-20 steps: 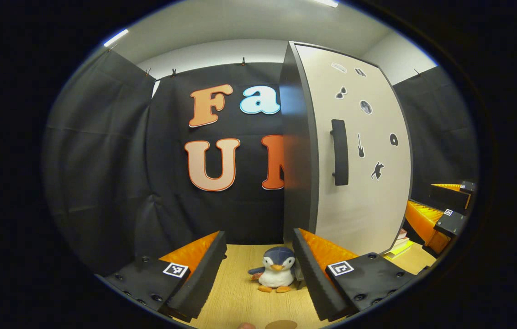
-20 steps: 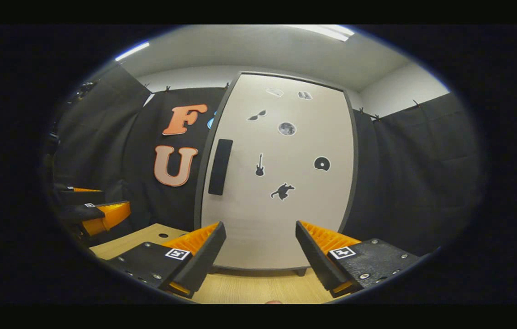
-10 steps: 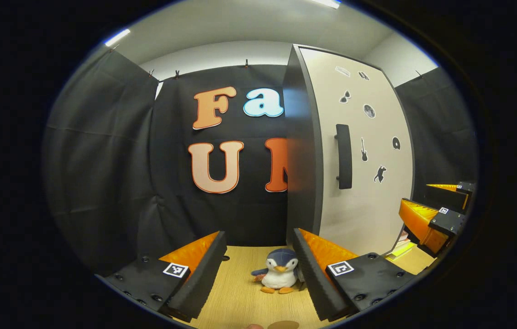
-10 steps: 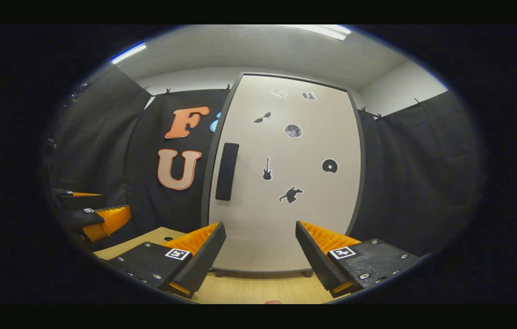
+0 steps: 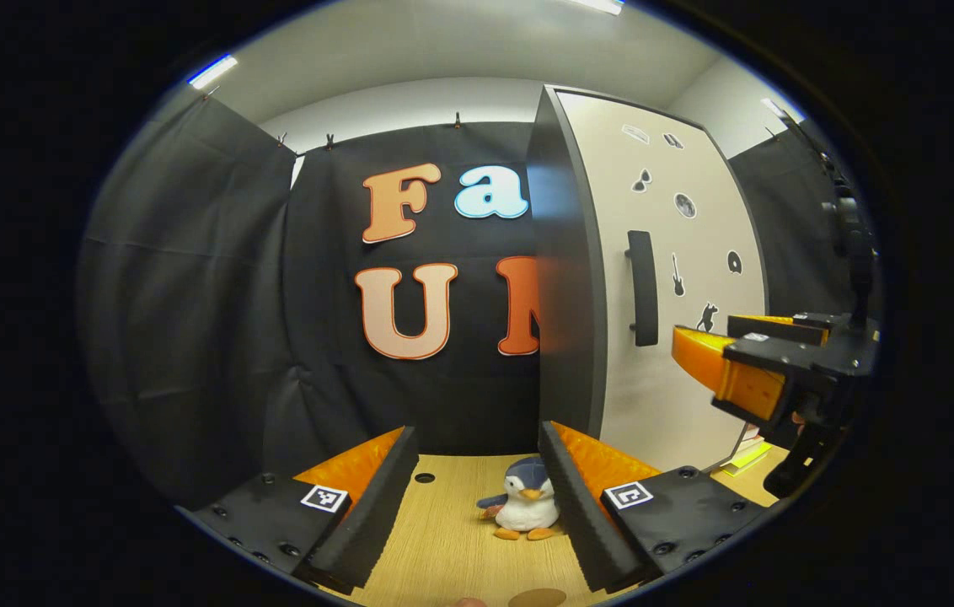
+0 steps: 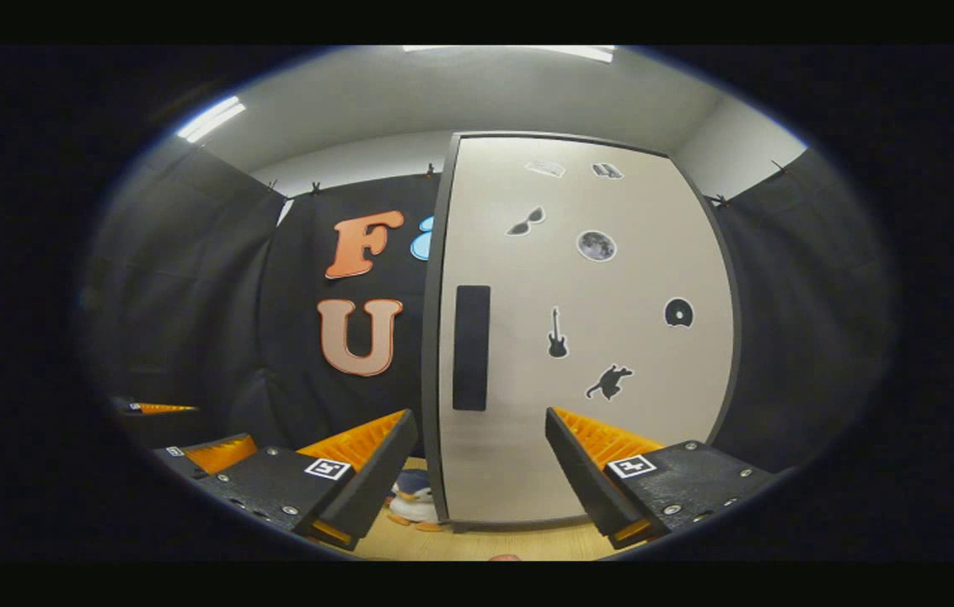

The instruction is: Open the cabinet door with the right hand, grasp the bottle in the cabinet with the left hand and place it on the coaster, then close the cabinet door with the right hand.

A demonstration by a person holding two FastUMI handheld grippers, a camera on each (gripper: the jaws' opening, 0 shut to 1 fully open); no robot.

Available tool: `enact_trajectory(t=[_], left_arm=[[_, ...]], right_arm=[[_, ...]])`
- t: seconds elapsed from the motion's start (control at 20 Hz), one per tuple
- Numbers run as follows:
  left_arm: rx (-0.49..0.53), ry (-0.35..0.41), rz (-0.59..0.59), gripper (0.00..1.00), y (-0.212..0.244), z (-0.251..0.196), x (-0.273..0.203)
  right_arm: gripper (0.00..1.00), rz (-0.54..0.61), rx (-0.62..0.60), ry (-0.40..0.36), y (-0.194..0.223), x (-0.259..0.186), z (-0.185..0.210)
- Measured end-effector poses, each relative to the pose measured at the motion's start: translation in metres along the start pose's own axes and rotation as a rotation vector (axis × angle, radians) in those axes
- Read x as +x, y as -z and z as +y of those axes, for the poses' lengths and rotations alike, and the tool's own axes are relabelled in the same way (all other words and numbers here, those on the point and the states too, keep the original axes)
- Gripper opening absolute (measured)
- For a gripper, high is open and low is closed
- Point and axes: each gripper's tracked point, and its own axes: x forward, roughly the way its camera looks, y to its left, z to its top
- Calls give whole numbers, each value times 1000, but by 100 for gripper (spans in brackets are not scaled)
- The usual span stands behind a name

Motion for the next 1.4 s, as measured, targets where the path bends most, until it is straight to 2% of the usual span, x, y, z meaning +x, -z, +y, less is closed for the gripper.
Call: enact_trajectory(t=[0.25,0.4,0.45,0.5,0.7,0.85,0.9,1.05,1.2,1.25,1.4], left_arm=[[-19,-20,25,94,12,12,2],[-28,-35,25,95,14,20,3],[-29,-42,24,95,15,24,3],[-30,-48,25,95,17,27,3],[-30,-76,32,96,21,40,2],[-30,-95,40,95,25,48,2],[-30,-99,40,95,26,51,2],[-35,-99,40,95,25,52,3],[-39,-96,37,95,25,51,-1],[-39,-95,39,95,25,51,-3],[-38,-100,37,94,25,54,-6]], right_arm=[[97,-11,-19,19,-12,41,5],[94,20,-41,27,-6,67,9],[97,27,-43,30,-5,74,10],[92,32,-44,35,-2,81,10],[80,20,-41,82,-1,94,6],[65,35,8,85,3,100,6],[62,33,20,87,2,100,6],[37,37,58,100,3,101,3],[31,45,53,94,3,100,3],[24,46,56,96,3,100,2],[22,44,47,114,2,98,1]])
